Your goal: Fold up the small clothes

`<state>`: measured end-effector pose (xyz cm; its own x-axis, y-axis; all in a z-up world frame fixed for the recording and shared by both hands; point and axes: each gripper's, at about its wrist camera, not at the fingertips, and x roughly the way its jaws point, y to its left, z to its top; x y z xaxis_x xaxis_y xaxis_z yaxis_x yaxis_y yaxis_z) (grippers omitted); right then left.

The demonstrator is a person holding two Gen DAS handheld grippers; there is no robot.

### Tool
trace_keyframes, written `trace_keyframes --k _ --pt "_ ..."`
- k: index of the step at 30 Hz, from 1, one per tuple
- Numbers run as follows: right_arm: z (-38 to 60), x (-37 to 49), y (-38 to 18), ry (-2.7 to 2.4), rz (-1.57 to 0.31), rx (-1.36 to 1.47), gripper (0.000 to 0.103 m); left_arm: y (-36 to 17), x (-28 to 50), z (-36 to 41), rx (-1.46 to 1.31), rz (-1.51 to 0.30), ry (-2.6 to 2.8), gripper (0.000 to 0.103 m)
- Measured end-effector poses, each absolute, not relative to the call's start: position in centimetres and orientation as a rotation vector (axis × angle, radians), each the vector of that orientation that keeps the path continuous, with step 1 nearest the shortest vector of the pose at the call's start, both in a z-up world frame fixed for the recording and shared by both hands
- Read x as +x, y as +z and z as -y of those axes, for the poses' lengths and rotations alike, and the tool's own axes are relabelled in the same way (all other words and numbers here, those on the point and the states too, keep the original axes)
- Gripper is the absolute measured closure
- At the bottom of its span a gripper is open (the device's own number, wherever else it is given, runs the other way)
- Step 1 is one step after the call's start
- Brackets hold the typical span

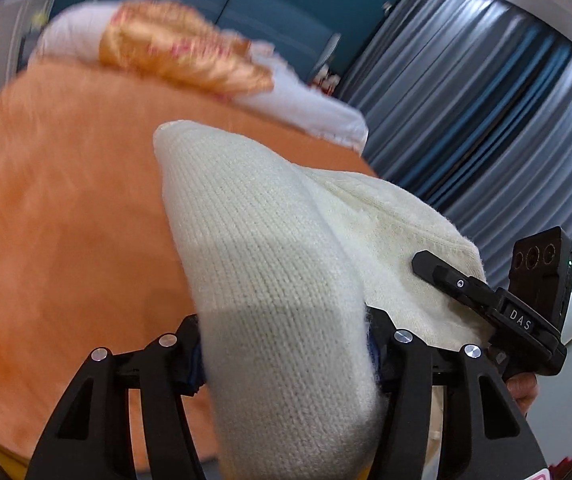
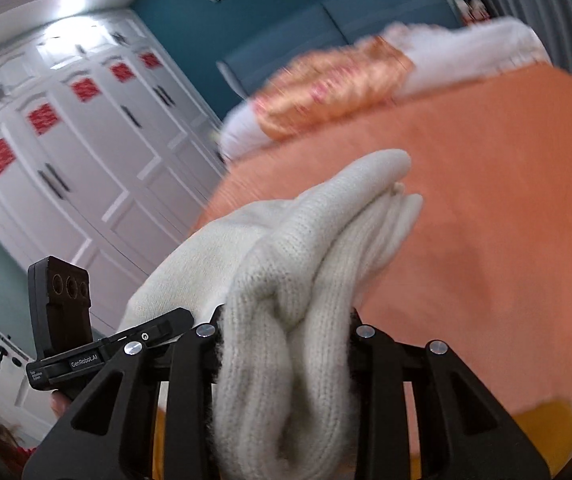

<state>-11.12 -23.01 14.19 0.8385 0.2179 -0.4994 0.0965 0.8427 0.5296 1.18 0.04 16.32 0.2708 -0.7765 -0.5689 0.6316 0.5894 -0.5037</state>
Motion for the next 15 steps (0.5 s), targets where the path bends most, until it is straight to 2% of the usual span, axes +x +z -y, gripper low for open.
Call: trace_keyframes --k 2,4,5,7,8,9,11,15 --pt "21.9 -9.6 15.0 0.101 -0.550 0.560 0.073 17.2 2.9 -1.5 -0.154 -0.828 -0.928 0.046" --pt "21.0 -6.8 14.0 0.120 -0.549 0.565 0.069 15.8 4.9 -2.3 -0.120 -0.817 -0.870 0.041" --pt "20.7 -4.4 11.9 0.124 -0.585 0.589 0.063 13.9 6.4 -2.9 -0.096 -0.836 -0.821 0.034" --pt "20.2 -1.1 7.6 0.071 -0.696 0.601 0.051 9.9 8.8 -3.2 -0.038 -0.910 -0.724 0.032" --pt "20.0 0.4 4.8 0.003 -0.789 0.597 0.049 6.8 9.8 -3.8 0.017 -0.976 -0.625 0.035" --pt "19.8 0.9 3.0 -0.052 -0.846 0.586 0.053 5.0 10.0 -4.4 0.049 -1.005 -0.564 0.038" --pt "19.2 0.2 0.5 -0.089 -0.903 0.602 0.060 3.1 8.8 -6.4 0.070 -1.020 -0.523 0.039" --pt "17.3 -2.4 1.0 -0.062 -0.905 0.566 0.062 3.4 5.9 -9.0 0.043 -0.995 -0.473 0.038"
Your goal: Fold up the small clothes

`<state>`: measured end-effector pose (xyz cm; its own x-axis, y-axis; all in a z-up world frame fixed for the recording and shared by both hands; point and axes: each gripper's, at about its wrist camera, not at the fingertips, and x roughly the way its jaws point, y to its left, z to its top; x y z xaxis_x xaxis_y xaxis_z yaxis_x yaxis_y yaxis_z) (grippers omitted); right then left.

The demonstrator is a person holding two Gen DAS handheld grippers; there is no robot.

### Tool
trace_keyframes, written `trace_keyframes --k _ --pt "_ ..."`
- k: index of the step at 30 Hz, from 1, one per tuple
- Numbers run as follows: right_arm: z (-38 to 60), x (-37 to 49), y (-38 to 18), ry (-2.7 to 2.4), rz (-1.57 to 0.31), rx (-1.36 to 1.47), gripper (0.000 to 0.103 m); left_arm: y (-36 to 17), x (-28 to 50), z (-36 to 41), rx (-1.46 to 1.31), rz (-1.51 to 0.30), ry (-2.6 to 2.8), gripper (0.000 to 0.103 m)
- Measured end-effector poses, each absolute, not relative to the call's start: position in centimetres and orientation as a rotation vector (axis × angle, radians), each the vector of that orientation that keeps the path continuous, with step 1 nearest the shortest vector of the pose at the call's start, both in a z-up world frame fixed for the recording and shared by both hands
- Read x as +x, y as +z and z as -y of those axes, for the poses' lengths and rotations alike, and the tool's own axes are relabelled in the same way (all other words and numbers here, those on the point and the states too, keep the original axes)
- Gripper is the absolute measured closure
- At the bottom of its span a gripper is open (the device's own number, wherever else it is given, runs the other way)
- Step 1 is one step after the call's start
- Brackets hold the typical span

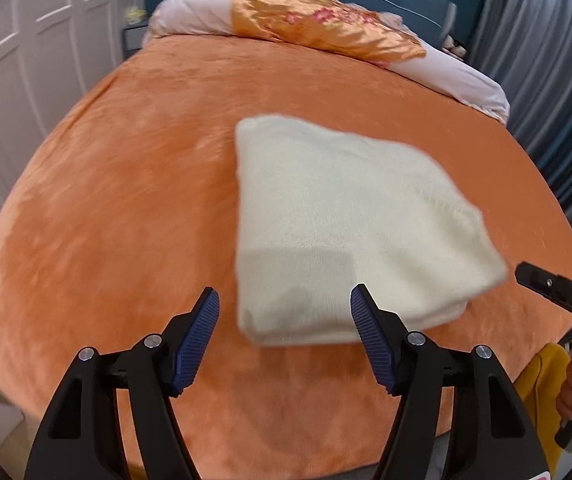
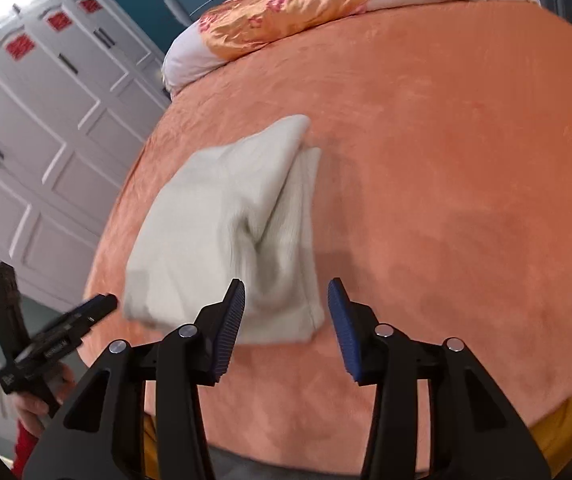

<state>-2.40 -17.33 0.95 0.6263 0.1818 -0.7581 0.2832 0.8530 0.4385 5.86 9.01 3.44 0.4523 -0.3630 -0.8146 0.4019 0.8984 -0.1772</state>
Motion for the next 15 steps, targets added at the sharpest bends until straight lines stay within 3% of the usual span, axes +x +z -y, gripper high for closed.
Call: trace_keyframes --k 4,7,9,15 --pt "15.8 -1.6 1.9 -0.051 -0.929 0.492 0.064 4.2 5.4 -8.0 0.040 -0.977 -0.442 0.038" --pt "14.2 -0.3 1.4 -0.076 -0.966 0.396 0.072 3.3 6.5 -5.9 0.129 -0.975 -0.398 0.037" --pt "13.6 -0.1 0.9 -0.086 -0.987 0.352 0.084 2.6 6.8 -5.7 0.140 -0.992 -0.384 0.037" --pt "12.3 0.7 -1.8 -0.114 -1.063 0.309 0.095 0.7 6.6 -5.4 0.157 -1.045 -0.355 0.037"
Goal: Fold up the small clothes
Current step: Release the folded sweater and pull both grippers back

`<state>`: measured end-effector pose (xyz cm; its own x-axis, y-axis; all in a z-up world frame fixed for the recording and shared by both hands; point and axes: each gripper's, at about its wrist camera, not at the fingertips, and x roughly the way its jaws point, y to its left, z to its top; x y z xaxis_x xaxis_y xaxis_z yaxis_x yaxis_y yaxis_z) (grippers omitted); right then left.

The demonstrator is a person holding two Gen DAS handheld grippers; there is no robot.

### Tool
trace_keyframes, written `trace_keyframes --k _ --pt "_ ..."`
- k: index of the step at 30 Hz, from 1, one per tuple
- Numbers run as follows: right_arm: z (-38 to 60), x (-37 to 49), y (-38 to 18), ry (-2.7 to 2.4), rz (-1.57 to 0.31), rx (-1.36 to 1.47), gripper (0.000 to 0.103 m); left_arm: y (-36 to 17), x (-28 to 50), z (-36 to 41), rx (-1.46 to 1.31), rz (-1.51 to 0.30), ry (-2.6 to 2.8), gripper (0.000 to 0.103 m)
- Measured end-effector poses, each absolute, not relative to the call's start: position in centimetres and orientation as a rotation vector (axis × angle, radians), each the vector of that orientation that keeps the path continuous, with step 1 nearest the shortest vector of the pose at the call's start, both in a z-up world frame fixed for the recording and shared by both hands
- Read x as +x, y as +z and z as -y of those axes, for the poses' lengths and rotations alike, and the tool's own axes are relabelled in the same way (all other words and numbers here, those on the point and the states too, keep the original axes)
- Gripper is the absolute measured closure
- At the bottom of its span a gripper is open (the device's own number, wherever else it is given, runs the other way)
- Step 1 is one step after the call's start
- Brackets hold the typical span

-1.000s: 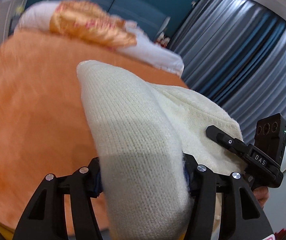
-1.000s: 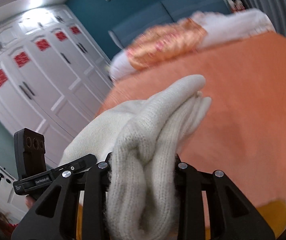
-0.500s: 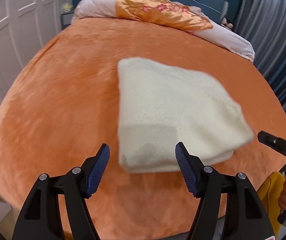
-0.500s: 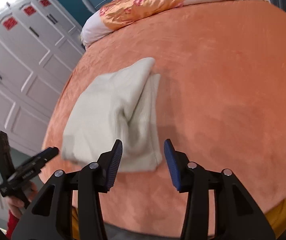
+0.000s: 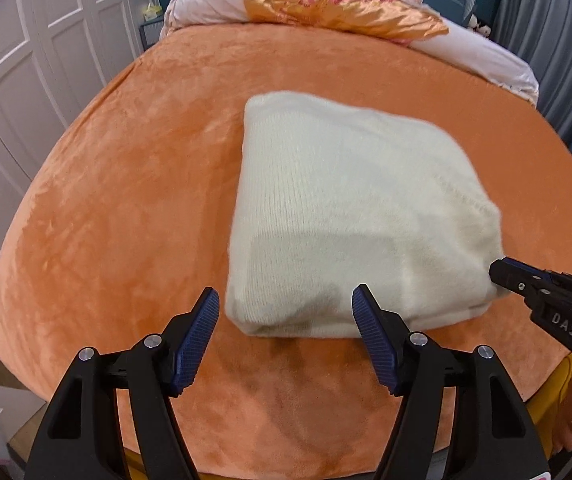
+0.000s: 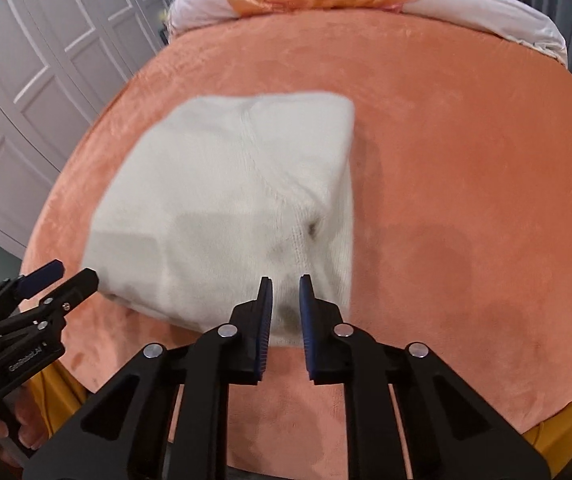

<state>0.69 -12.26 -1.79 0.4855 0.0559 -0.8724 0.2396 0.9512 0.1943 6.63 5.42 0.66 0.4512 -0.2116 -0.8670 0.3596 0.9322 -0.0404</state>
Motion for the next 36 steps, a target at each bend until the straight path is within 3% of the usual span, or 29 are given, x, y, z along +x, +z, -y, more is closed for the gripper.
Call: trace_keyframes --k 7,22,28,30,32,36 --pt "12.4 1.7 -4.8 -0.142 -1.124 0.303 0.099 -1.2 6.6 -5.7 0.199 -1.086 -0.323 0.037" --pt "12.8 1.8 -5.2 -0.137 -1.120 0.330 0.101 -3.3 6.2 -5.5 0.216 -1.149 -0.281 0.037" --pt "10.9 -0.9 -2.4 -0.141 -1.054 0.267 0.091 -1.9 5.0 -4.6 0.232 -1.115 -0.271 0.036" --pt "10.5 -2.0 -2.4 -0.141 -1.052 0.270 0.081 -1.7 4.4 -3.9 0.243 -1.108 -0.272 0.036" --pt "10.3 -3.0 -2.7 -0.153 -1.051 0.276 0.079 -1.7 3.7 -3.3 0.249 -1.107 -0.274 0.034" --pt "10.3 -4.5 -3.5 -0.194 -1.054 0.299 0.060 -1.8 2.3 -2.5 0.246 -1.103 -0.273 0.031"
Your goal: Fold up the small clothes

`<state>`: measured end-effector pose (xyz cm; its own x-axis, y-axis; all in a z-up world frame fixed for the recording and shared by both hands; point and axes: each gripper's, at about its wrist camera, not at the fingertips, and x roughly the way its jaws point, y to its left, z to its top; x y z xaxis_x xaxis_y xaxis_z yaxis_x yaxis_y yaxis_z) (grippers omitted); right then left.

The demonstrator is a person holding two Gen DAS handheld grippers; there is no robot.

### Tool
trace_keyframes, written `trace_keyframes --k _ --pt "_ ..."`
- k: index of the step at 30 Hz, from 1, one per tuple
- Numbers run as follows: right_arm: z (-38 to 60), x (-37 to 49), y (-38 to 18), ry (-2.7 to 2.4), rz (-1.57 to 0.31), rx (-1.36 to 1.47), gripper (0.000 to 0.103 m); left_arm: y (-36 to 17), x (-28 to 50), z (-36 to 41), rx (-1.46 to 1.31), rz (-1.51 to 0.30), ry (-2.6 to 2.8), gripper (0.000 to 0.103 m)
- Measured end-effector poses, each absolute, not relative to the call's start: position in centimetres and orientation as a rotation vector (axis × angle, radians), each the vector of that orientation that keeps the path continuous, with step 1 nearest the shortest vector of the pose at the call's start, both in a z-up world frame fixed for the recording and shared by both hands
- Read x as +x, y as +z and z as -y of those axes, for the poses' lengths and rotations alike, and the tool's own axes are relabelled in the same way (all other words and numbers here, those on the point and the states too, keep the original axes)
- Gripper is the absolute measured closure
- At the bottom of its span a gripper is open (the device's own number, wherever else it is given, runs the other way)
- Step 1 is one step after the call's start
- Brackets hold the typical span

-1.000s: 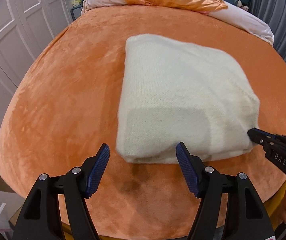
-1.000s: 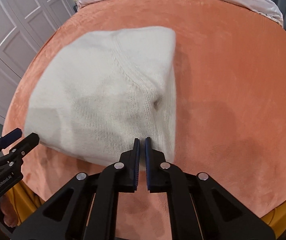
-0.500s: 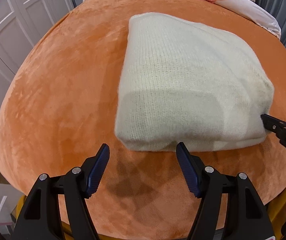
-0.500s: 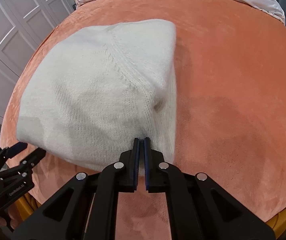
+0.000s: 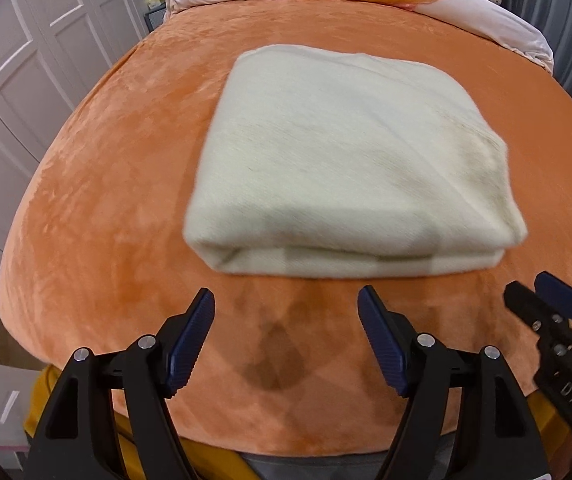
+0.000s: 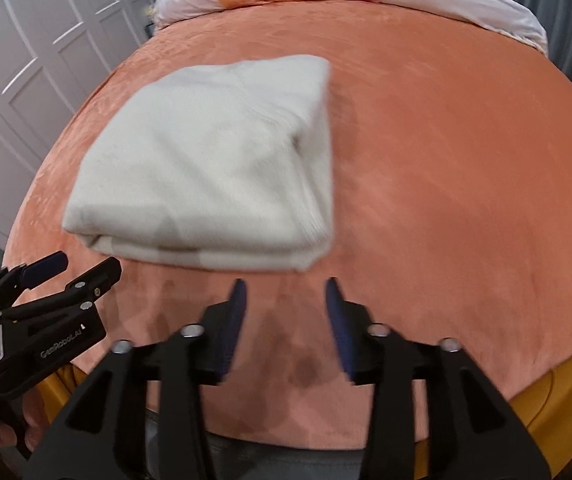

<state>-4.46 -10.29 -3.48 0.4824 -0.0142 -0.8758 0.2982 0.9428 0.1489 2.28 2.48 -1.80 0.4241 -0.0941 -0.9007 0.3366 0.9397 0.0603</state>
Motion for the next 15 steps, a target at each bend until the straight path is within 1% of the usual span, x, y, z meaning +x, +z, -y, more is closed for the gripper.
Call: trace_keyframes --k 1,2,3,6,8,11,15 --pt "10.3 -4.8 -3.6 -0.199 -1.053 0.305 0.059 -1.8 1.9 -2.3 0.252 -1.099 -0.268 0.028" --pt "10.3 -5.1 -3.6 -0.204 -1.052 0.306 0.056 -1.9 1.5 -2.0 0.262 -1.091 -0.260 0.027" --pt "10.4 -5.4 -3.7 -0.206 -1.049 0.306 0.052 -2.0 1.3 -1.9 0.268 -1.085 -0.260 0.027" --pt "10.0 -6.0 -3.8 -0.217 -1.036 0.300 0.047 -2.2 0.4 -1.5 0.282 -1.065 -0.251 0.025" --pt "9.7 -6.3 -4.0 -0.225 -1.031 0.301 0.045 -2.6 -0.1 -1.4 0.283 -1.060 -0.251 0.025" --pt "9.4 -6.7 -4.4 -0.235 -1.029 0.295 0.041 -3.0 -0.4 -1.6 0.283 -1.068 -0.246 0.025" --pt "9.1 -7.2 -4.9 -0.240 -1.035 0.296 0.040 -3.3 -0.8 -2.0 0.264 -1.072 -0.243 0.025"
